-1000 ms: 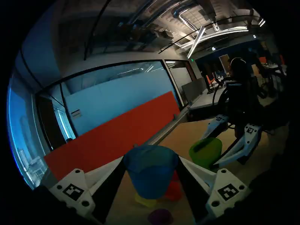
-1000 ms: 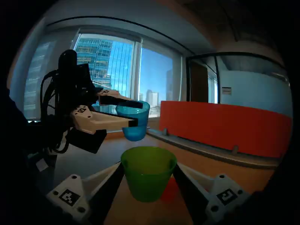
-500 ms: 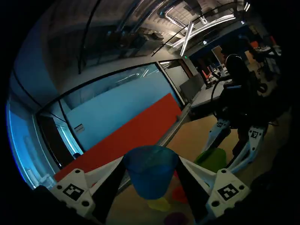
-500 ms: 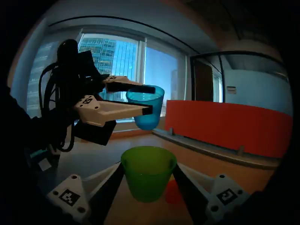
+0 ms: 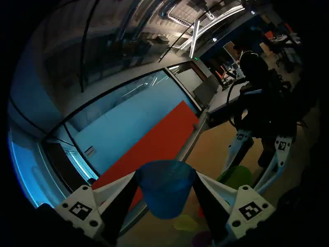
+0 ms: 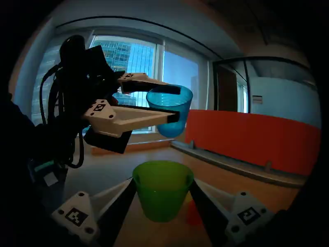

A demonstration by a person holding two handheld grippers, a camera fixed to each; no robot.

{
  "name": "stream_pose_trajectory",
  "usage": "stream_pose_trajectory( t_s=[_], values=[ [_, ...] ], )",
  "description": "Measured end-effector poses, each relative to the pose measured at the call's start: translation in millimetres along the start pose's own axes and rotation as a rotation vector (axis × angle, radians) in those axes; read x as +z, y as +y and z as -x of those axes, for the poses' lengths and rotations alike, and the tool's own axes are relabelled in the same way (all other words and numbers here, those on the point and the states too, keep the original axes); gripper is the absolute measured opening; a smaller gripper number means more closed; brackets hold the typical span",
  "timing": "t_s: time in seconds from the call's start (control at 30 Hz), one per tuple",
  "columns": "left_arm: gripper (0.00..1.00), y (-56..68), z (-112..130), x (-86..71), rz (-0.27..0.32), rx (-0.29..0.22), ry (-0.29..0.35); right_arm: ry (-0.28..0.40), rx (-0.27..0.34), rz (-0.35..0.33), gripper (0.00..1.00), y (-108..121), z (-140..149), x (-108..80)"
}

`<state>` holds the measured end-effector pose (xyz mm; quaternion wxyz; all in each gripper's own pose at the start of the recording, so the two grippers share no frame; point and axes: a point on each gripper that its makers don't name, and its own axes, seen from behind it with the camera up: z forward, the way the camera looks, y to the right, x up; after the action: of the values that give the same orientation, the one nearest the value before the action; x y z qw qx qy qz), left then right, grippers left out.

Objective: Pour water

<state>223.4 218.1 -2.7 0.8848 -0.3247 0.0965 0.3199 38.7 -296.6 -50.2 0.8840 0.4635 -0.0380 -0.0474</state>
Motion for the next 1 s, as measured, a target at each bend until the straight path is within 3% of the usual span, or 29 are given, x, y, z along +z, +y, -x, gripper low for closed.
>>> stream_pose_trajectory(
  t_s=[0.37, 1.0],
  values=[
    [0.88, -0.7, -12.3, -4.6, -0.013, 0.106, 0.012, 0.003, -0.001, -0.009, 0.90, -3.4, -0.7, 3.1],
    [0.88, -0.4, -19.9, 2.2, -0.024, 0.281, 0.018, 0.011, -0.004, -0.010, 0.90, -1.4, -4.8, 4.4]
  ],
)
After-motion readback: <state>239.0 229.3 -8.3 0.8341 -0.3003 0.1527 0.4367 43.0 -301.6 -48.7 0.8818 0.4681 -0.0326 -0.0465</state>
